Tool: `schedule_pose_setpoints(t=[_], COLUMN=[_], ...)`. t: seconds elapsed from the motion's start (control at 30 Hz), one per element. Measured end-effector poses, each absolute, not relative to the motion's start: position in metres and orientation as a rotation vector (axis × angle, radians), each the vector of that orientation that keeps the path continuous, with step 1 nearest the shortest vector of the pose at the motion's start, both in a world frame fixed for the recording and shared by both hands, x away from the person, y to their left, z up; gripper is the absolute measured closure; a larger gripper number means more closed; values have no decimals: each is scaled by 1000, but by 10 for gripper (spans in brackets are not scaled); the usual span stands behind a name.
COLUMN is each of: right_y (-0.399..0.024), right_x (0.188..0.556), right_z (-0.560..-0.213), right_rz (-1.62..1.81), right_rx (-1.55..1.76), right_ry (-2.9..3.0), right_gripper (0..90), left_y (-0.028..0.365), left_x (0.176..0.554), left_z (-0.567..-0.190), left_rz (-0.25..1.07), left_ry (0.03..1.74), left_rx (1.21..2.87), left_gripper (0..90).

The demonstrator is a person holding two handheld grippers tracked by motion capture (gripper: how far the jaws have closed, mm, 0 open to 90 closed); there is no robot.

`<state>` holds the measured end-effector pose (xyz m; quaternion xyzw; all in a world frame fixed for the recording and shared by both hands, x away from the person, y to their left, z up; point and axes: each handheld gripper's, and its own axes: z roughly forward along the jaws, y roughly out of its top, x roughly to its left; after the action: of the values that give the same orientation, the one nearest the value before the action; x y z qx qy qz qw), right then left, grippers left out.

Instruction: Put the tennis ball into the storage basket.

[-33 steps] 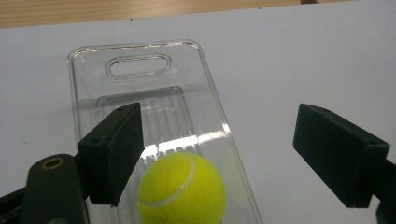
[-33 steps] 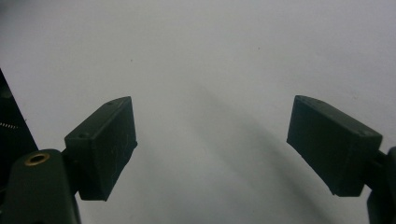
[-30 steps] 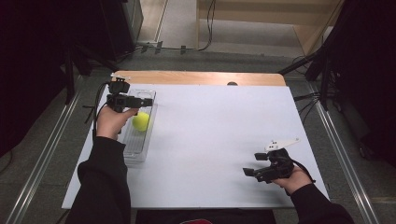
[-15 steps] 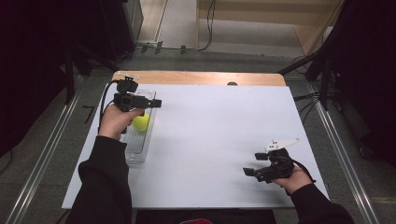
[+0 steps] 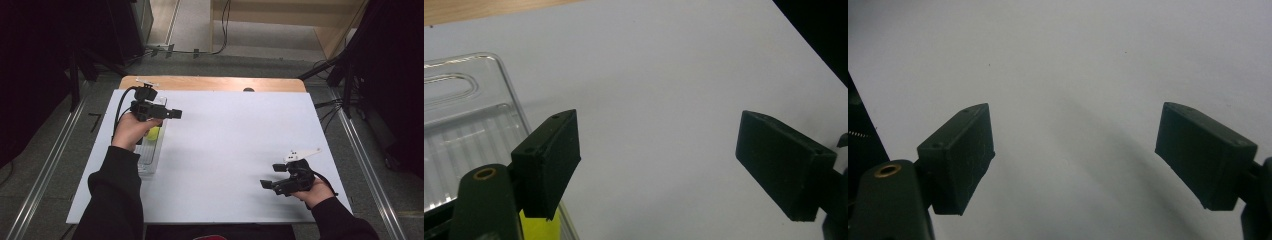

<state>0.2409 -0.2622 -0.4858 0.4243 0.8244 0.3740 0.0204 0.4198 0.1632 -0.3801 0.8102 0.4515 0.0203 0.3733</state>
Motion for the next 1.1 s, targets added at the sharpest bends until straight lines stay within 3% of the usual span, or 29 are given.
schedule_pose_setpoints(t=[1.1], right_y=[-263], right_x=[241], right_z=[-486], right_rz=[1165], right_rx=[1318], right_ry=[2553], right_gripper=[137], left_y=[143], left_x=[403], left_z=[-403], left_rz=[-30], left_ry=[1034], left_rx=[2110], left_gripper=[203])
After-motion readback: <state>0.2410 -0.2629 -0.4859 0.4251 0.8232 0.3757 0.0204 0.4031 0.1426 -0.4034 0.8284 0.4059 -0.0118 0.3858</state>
